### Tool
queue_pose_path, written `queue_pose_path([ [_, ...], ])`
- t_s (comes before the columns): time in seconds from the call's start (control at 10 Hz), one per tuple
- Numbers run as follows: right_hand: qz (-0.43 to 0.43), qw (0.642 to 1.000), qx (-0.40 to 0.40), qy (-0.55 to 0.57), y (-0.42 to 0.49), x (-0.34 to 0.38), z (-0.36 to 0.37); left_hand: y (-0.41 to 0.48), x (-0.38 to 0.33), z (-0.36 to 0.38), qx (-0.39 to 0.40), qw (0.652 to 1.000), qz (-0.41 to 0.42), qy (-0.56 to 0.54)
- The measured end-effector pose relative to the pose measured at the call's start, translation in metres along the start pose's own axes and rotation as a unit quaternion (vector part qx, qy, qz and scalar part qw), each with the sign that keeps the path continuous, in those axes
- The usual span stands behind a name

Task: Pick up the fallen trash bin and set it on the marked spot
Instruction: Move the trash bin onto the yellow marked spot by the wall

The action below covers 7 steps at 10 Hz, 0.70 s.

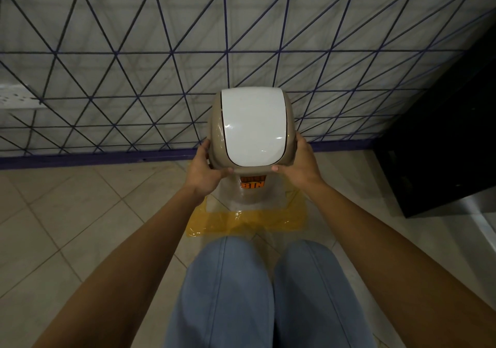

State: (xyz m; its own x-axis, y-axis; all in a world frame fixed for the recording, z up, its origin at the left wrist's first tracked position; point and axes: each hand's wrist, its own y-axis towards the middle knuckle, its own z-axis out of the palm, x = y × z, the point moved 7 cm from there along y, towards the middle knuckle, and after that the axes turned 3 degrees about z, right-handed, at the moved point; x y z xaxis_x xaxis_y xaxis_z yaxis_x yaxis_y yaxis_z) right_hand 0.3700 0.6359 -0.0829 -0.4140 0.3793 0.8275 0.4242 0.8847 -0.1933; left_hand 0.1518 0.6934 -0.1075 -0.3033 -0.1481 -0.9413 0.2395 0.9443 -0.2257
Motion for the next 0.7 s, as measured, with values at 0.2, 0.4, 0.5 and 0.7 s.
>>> queue_pose_path([
  [0.2,-0.006,1.0,0.0,-0.022,0.002,0.0,-0.001,0.001,-0.001,0.0,-0.013,1.0,-0.011,0.013],
  [0.4,-0.006,0.998,0.027,-0.053,-0.001,-0.002,-0.003,-0.004,-0.004,-0.003,-0.03,0.999,-0.008,0.036],
  [0.5,0.033,0.996,0.038,-0.075,-0.009,-0.003,-0.01,-0.012,-0.015,-0.006,-0.043,0.997,-0.008,0.068],
  [0.7,0.041,0.994,0.037,-0.097,-0.044,0.03,-0.042,-0.046,-0.054,-0.011,-0.054,0.991,-0.044,0.113],
])
